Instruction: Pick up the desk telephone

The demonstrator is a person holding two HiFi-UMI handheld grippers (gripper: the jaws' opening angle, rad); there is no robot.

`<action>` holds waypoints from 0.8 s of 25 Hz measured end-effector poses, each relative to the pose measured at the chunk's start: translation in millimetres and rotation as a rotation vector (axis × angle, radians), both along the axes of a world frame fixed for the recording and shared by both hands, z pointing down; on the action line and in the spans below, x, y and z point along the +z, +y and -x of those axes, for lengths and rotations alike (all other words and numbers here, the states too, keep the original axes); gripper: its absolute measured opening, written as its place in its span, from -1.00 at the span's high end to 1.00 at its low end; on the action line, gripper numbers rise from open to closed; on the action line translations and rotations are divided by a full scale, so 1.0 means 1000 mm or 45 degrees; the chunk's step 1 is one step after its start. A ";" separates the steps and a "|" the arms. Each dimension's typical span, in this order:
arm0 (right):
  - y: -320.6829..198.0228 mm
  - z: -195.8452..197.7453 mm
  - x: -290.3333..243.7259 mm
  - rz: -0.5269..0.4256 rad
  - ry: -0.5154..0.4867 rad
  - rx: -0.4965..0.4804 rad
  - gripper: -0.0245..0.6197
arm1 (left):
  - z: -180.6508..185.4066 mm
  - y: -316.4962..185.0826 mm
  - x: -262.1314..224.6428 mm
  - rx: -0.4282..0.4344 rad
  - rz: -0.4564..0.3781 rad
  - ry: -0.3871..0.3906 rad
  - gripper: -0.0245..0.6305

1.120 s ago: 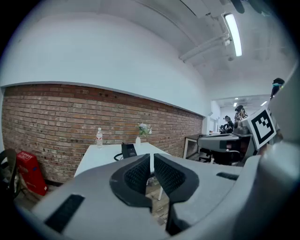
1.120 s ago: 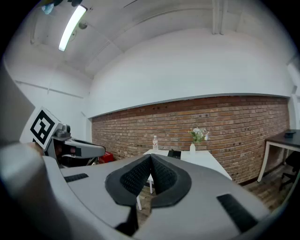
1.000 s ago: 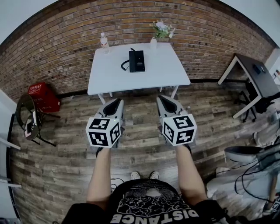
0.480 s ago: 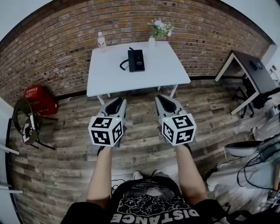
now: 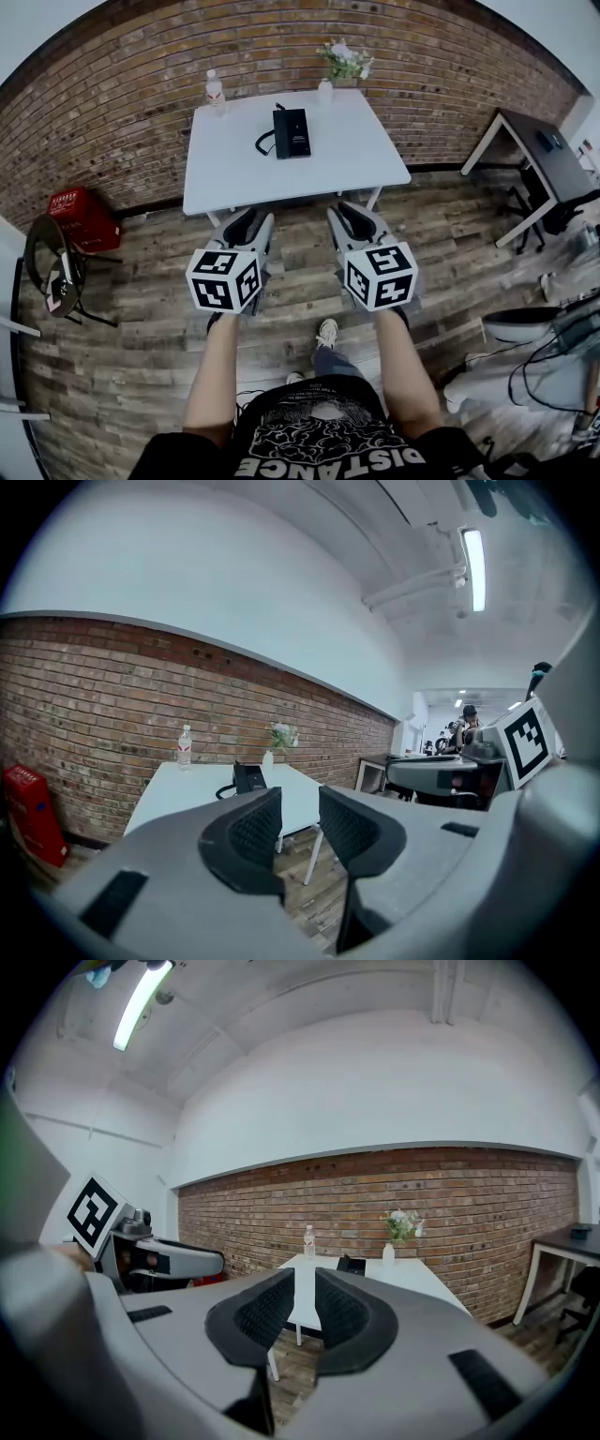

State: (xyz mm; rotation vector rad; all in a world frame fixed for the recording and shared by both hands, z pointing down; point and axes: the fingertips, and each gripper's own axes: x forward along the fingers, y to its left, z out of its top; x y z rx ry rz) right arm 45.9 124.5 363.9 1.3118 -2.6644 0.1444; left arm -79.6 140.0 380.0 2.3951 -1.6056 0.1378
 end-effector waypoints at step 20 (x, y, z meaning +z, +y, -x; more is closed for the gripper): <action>-0.183 -0.003 0.031 0.095 0.001 -0.106 0.56 | 0.005 -0.173 0.025 -0.110 0.086 0.027 0.27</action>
